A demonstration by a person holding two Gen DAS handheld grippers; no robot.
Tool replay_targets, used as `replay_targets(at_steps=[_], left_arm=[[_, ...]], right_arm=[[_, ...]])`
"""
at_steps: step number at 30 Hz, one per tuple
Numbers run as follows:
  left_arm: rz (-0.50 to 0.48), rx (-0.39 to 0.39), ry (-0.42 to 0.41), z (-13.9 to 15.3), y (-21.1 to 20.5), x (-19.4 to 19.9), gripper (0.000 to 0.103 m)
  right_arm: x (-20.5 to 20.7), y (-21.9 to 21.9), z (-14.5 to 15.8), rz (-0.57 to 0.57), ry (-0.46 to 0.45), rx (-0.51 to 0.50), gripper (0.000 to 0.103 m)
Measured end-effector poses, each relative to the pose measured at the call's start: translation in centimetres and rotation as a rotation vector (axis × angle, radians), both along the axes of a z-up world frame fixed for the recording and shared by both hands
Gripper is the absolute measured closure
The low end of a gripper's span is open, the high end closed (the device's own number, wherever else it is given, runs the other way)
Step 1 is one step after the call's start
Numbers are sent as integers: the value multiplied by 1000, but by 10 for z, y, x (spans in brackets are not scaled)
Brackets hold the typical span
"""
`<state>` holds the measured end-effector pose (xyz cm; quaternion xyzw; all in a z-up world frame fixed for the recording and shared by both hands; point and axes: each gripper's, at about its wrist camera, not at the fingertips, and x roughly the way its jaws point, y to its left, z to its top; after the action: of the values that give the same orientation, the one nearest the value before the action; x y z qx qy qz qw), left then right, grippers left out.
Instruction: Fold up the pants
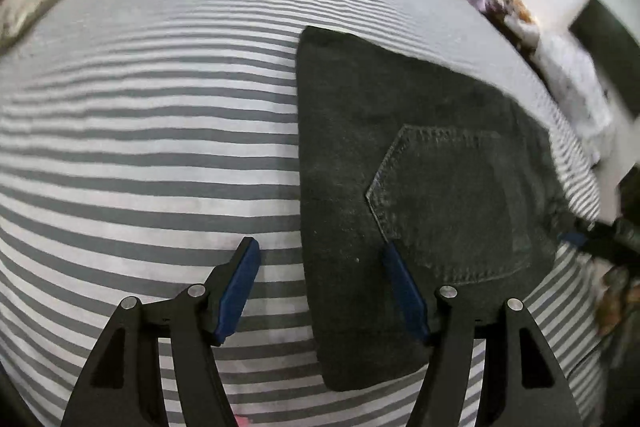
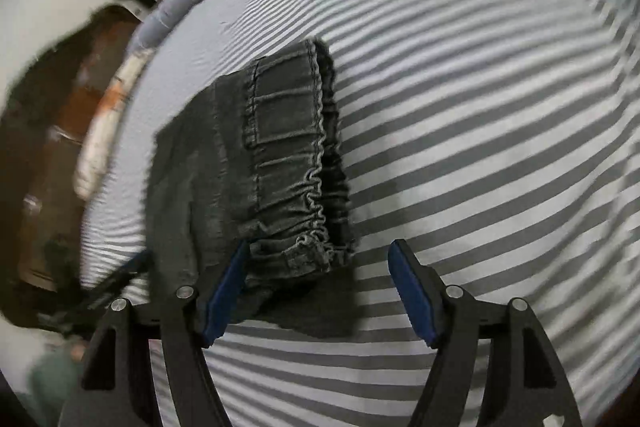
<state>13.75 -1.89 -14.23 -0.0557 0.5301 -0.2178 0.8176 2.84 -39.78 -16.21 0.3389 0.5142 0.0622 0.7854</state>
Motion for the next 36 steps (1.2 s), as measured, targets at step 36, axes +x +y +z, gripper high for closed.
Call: replay_targets(at_steps=[36], left_arm=[[27,-282,165,-6,19,44,49]], right_arm=[[46,4,-23,88,-51,160,52]])
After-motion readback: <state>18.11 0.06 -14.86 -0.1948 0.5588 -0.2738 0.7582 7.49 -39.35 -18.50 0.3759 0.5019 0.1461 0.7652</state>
